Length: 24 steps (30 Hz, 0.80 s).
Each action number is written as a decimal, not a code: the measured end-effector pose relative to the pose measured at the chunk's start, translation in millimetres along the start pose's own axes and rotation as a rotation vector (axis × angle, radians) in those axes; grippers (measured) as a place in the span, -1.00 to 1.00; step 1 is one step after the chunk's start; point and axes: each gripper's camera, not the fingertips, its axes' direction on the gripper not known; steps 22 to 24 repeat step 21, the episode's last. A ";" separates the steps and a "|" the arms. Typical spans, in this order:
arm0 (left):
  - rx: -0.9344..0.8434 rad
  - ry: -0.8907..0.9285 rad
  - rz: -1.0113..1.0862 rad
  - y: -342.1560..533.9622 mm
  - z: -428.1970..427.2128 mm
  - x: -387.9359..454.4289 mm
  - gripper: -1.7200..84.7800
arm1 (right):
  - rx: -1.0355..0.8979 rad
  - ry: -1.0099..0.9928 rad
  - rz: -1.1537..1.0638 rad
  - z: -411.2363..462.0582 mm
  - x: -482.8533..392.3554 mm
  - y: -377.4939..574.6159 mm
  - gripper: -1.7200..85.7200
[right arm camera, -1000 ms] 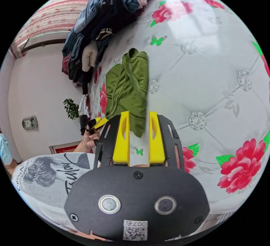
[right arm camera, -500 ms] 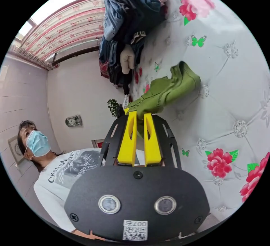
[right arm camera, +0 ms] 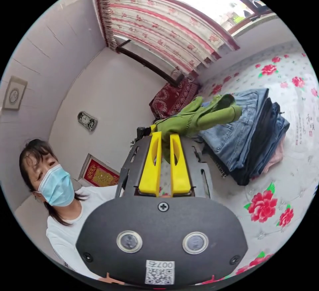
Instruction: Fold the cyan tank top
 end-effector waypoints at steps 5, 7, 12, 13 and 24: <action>-0.005 -0.350 -0.101 34.6 22.9 -57.2 -0.77 | 0.026 0.190 0.056 49.3 61.5 19.6 -0.84; -0.112 -0.516 -0.170 108.1 35.1 -98.7 -0.75 | -0.026 0.296 0.103 65.7 93.8 70.6 -0.83; -0.378 -0.690 -0.306 305.7 64.9 -141.6 -0.75 | -0.249 0.566 0.301 77.5 167.2 258.1 -0.81; -0.436 -0.727 -0.327 347.9 72.4 -139.0 -0.75 | -0.270 0.628 0.355 64.7 175.2 296.4 -0.81; -0.651 -0.958 -0.278 452.1 149.6 -110.7 -0.84 | 0.010 1.062 0.466 -117.2 174.6 323.8 -0.78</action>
